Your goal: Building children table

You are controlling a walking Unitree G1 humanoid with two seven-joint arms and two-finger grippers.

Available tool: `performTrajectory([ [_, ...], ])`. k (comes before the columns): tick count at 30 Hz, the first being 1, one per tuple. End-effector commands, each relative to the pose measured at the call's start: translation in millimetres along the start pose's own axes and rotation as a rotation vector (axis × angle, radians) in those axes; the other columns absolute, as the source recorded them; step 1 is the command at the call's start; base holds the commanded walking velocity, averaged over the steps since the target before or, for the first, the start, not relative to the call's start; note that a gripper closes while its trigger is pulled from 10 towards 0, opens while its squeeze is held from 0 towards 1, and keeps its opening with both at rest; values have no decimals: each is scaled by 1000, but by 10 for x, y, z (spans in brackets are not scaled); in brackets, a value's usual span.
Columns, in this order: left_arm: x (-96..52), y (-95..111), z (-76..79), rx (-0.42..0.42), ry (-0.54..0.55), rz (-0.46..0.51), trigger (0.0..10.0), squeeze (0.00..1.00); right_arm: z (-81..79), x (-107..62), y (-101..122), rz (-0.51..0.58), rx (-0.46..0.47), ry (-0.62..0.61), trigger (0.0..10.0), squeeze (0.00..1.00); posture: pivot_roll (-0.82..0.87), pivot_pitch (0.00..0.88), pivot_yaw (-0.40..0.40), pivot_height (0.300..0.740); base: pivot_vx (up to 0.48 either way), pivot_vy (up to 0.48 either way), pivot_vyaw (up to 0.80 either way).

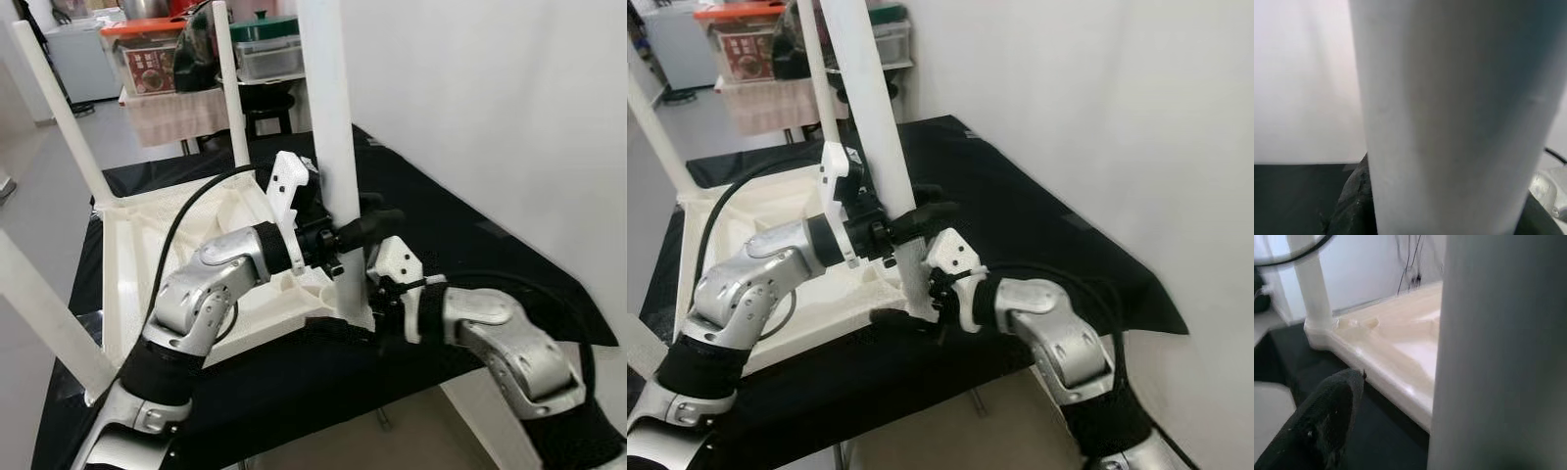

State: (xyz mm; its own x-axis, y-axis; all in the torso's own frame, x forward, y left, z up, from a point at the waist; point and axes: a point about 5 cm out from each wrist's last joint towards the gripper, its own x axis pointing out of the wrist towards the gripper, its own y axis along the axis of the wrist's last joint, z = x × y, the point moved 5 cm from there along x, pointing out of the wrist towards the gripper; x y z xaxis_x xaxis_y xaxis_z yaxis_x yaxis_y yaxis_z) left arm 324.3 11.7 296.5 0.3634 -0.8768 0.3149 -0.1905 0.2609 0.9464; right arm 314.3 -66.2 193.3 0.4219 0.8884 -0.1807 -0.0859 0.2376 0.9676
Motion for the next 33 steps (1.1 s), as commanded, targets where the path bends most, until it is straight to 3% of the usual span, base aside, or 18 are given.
performTrajectory([
  [1,55,137,55,26,-27,49,0,0,-60,85,67,31,-8,30,10000,0,-100,0,21,740,0,0,0],
  [2,64,141,63,24,-29,53,0,0,-66,113,72,40,-3,28,8980,0,-99,0,20,740,0,0,0],
  [3,64,141,63,24,-29,53,0,0,-66,113,72,40,-3,28,8980,0,-99,0,20,740,0,0,0],
  [4,69,144,66,25,-29,54,0,0,-69,133,71,49,7,24,0,0,-99,0,19,740,0,0,0],
  [20,66,195,75,62,-34,71,0,0,-20,158,-88,12,18,-21,0,0,-102,0,18,740,0,0,0],
  [21,57,238,48,82,-10,93,78,298,3,164,-116,4,24,-40,0,0,-102,0,19,740,0,0,0],
  [22,57,238,48,82,-10,93,78,298,3,164,-116,4,24,-40,0,0,-102,0,19,740,0,0,0],
  [23,33,293,-4,78,23,123,10000,1000,42,172,-138,1,31,-72,0,0,-103,0,19,740,0,0,0],
  [24,33,293,-4,78,23,123,10000,1000,42,172,-138,1,31,-72,0,0,-103,0,19,740,0,0,0],
  [25,-46,387,-147,62,102,173,10000,1000,139,177,-165,4,52,-142,0,0,-104,0,19,740,0,0,0],
  [26,-46,387,-147,62,102,173,10000,1000,139,177,-165,4,52,-142,0,0,-104,0,19,740,0,0,0],
  [28,-157,475,-324,40,190,218,10000,1000,243,160,-186,8,70,-212,0,0,-103,0,20,740,0,0,0],
  [29,-287,556,-503,27,278,255,10000,1000,329,129,-194,17,83,-263,0,0,-101,0,18,740,0,0,0],
  [32,-325,578,-551,24,302,265,10000,1000,352,119,-193,21,86,-277,0,0,-101,0,18,740,0,0,0],
  [33,-411,621,-653,17,353,284,10000,1000,430,87,-183,36,102,-323,0,0,-100,0,18,740,0,0,0],
])
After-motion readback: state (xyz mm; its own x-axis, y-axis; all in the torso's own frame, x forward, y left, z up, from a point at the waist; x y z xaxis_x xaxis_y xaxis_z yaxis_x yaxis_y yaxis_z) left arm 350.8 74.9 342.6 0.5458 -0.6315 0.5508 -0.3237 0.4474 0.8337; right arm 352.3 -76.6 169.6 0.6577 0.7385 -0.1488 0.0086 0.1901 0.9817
